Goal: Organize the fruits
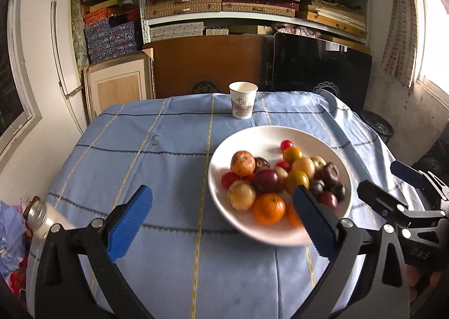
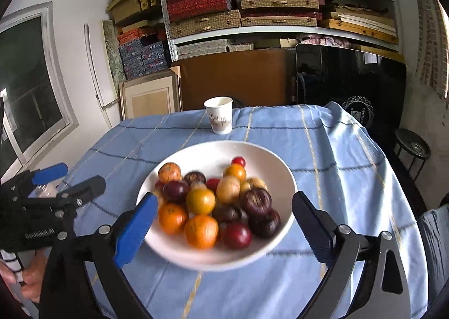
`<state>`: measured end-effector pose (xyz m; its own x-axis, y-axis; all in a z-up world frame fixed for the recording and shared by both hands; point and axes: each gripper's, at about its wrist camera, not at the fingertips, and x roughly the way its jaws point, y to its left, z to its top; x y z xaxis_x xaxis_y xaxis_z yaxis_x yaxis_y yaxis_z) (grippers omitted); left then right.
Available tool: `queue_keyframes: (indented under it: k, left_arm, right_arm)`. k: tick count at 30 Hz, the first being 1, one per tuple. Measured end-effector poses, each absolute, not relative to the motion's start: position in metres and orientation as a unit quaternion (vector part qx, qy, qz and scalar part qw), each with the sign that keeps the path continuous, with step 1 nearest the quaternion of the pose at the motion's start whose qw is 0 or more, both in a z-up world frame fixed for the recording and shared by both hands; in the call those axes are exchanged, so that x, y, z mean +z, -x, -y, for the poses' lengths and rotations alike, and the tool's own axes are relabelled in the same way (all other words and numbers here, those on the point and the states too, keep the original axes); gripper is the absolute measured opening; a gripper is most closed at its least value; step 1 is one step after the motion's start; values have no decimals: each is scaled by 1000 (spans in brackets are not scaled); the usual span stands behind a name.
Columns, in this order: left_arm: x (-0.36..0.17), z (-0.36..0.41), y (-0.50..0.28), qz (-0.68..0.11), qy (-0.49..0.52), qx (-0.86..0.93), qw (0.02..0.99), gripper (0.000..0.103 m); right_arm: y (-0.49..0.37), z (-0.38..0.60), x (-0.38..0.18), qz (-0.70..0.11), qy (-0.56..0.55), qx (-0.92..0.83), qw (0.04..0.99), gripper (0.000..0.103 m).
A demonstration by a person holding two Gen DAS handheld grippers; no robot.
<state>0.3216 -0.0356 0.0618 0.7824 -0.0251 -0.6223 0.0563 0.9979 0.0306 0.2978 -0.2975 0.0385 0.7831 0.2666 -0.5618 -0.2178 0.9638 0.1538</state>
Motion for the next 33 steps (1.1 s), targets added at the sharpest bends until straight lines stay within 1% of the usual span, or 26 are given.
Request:
queue_keyframes:
  k: [5, 13, 20, 28, 33]
  left_arm:
    - [56, 38, -280, -323, -26, -18, 946, 98]
    - [40, 47, -215, -298, -34, -30, 954, 98]
    - [20, 52, -215, -321, -53, -17, 946, 98]
    - [15, 57, -214, -324, -66, -29, 943, 98]
    - [17, 58, -212, -321, -67, -32, 944, 98]
  right_arm:
    - [-254, 308, 24, -311, -26, 127, 941, 99]
    - [-208, 308, 8, -323, -13, 142, 936, 99]
    - [-198, 299, -10, -338, 19, 127, 932, 99]
    - [-189, 300, -5, -317, 22, 133, 939, 99]
    - [-189, 304, -6, -320, 16, 127, 939, 99]
